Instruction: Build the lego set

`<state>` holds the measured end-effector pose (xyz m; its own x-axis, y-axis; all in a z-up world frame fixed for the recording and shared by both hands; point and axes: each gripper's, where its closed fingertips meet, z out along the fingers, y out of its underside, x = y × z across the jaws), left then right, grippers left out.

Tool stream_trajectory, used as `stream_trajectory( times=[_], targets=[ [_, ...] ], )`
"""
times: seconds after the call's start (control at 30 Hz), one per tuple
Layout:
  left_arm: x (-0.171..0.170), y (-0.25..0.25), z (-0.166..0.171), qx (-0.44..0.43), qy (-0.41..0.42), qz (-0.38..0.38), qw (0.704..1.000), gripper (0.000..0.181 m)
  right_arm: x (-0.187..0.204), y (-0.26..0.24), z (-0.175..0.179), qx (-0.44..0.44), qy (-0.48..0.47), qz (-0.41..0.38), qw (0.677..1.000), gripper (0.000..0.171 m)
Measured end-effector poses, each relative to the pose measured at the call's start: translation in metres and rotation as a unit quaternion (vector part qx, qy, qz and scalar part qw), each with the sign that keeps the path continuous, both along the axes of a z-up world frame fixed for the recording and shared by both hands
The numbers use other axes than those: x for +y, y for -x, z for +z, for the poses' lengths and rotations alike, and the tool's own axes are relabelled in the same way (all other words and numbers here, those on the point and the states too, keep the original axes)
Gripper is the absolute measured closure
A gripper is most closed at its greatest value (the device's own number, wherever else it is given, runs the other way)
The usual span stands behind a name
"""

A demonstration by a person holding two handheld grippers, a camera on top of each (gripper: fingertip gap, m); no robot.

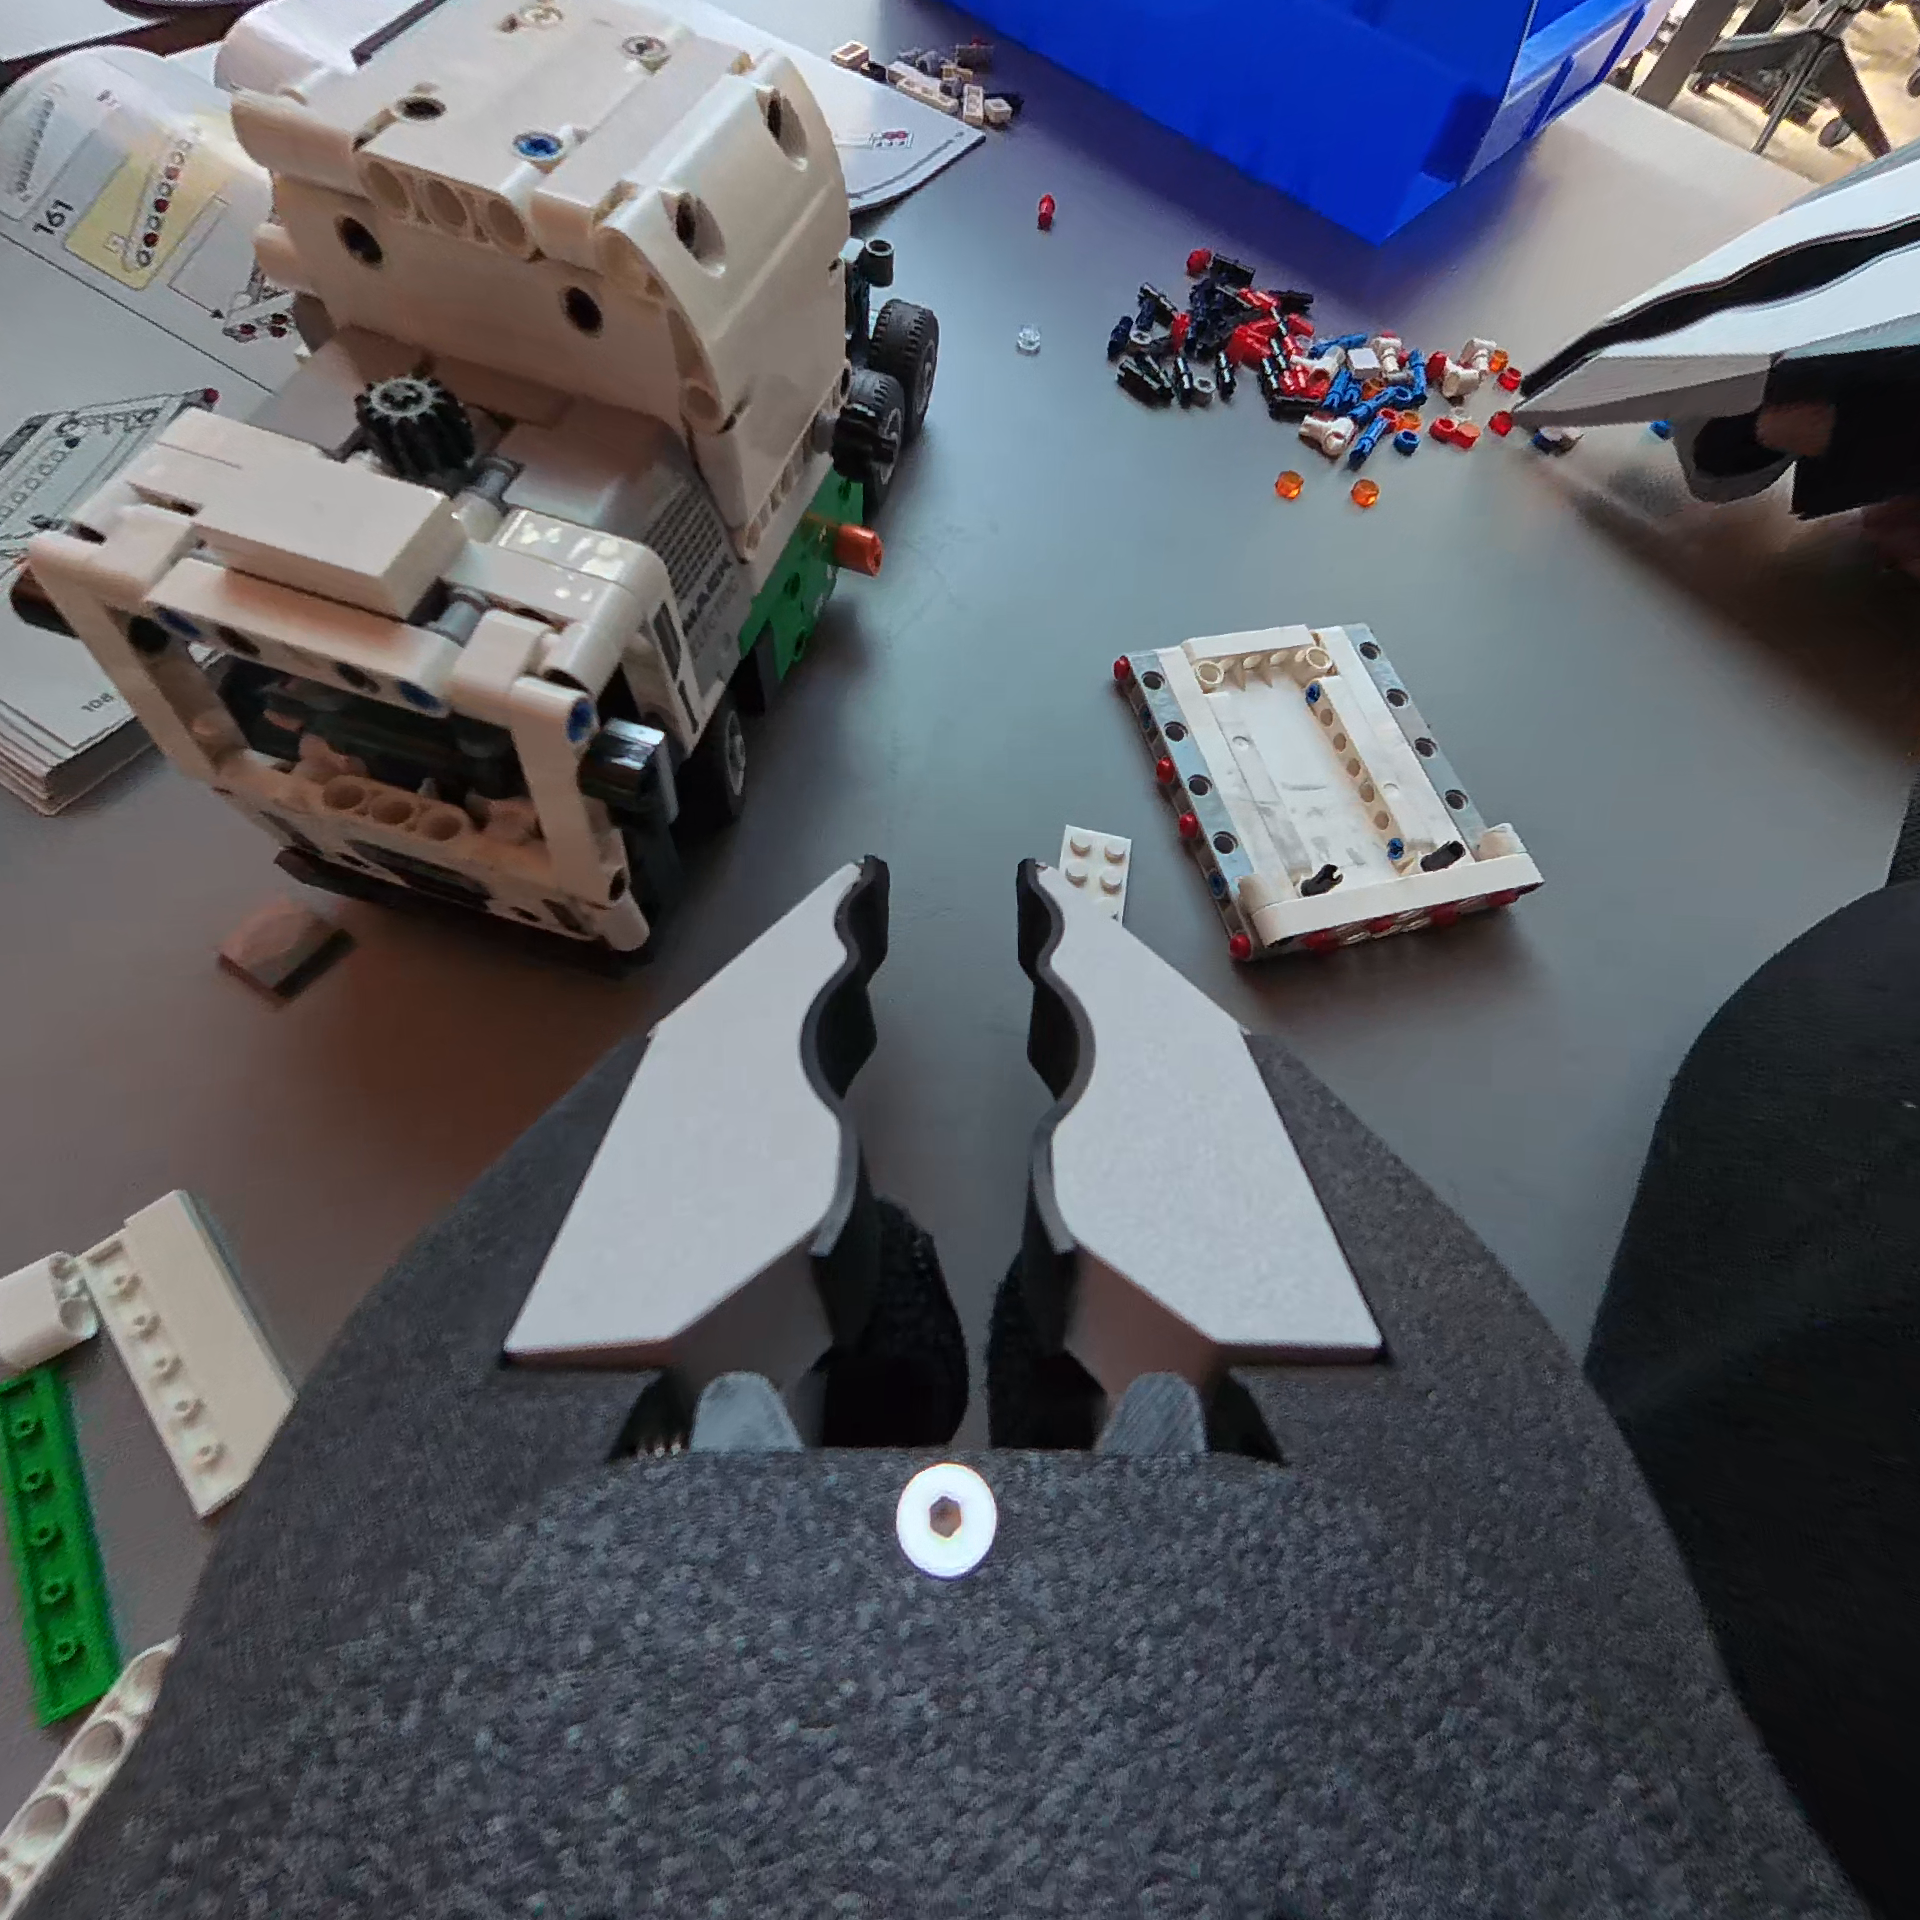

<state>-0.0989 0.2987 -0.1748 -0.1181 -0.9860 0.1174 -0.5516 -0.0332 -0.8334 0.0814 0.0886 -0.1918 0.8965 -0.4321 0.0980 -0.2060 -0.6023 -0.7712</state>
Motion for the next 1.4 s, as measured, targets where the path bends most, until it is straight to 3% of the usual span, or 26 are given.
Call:
stream_trajectory(
  times=[0.03,1.07,1.4],
  targets=[
    [0.000,0.000,0.000,0.001,-0.001,-0.001,1.000,0.158,0.000,0.000,-0.002,0.001,0.006,0.003,1.000,0.160],
    [-0.001,0.000,0.001,-0.002,0.012,-0.004,1.000,0.159,0.007,-0.001,0.006,0.021,-0.017,0.014,1.000,0.165],
    [-0.001,0.000,0.002,-0.005,0.010,-0.005,1.000,0.159,0.041,0.029,0.019,0.041,-0.067,0.093,0.993,0.165]
  ],
)
